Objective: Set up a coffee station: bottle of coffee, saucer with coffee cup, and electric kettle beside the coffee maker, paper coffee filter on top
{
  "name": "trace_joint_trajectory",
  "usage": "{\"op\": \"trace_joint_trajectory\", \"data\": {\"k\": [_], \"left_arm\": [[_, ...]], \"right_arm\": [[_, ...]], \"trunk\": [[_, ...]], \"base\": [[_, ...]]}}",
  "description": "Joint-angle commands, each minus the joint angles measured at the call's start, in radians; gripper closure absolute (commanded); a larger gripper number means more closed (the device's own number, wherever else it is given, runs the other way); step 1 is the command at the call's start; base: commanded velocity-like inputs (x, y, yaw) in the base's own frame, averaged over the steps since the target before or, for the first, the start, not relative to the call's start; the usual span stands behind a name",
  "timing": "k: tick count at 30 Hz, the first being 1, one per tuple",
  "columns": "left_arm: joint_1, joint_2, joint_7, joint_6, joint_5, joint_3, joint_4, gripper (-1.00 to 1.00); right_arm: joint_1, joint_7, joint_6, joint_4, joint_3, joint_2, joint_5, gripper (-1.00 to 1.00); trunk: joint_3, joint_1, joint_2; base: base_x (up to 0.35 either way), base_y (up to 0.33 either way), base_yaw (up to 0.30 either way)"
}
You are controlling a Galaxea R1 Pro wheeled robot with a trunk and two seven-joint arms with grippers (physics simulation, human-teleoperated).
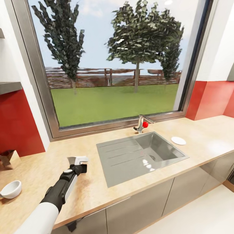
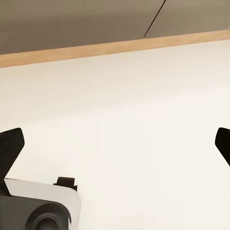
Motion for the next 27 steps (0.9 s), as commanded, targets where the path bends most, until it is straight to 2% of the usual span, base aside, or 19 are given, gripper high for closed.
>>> {"op": "trace_joint_trajectory", "data": {"k": [1, 9, 12, 13, 15, 17, 27], "left_arm": [[-0.001, 0.0, 0.003, 0.015, -0.004, -0.001, -0.01, 1.0], [-0.008, 0.0, 0.003, 0.077, -0.004, -0.001, -0.02, 1.0], [-0.032, -0.001, 0.0, 0.117, -0.004, -0.001, -0.021, 1.0], [-0.051, 0.0, -0.029, 0.178, -0.007, -0.001, -0.022, 1.0], [-0.06, 0.003, -0.072, 0.21, -0.01, -0.002, -0.024, 1.0], [-0.062, 0.005, -0.108, 0.225, -0.014, -0.002, -0.025, 1.0], [-0.055, 0.018, -0.128, 0.232, -0.017, -0.002, -0.027, 1.0]], "right_arm": [[0.0, -0.007, -0.001, 0.001, 0.002, 0.0, 0.009, -1.0], [0.0, -0.006, -0.001, 0.0, 0.003, 0.0, 0.009, -1.0], [0.0, -0.007, -0.001, 0.0, 0.003, 0.0, 0.009, -1.0], [0.0, -0.007, -0.001, 0.001, 0.004, 0.0, 0.009, -1.0], [0.0, -0.007, -0.001, 0.001, 0.004, 0.0, 0.009, -1.0], [0.0, -0.006, -0.001, 0.001, 0.004, 0.0, 0.009, -1.0], [0.0, -0.002, 0.0, -0.008, 0.004, 0.005, 0.005, -1.0]], "trunk": [[0.0, 0.0, -0.001], [0.0, 0.0, -0.001], [0.0, 0.0, -0.001], [0.0, 0.0, -0.001], [0.0, 0.0, -0.001], [0.0, 0.0, -0.001], [0.0, 0.0, -0.001]], "base": [[0.0, 0.0, 0.0], [0.0, 0.0, 0.0], [0.0, 0.0, 0.0], [0.0, 0.0, 0.0], [0.0, 0.0, 0.0], [0.0, 0.0, 0.0], [-0.002, 0.0, 0.0]]}}
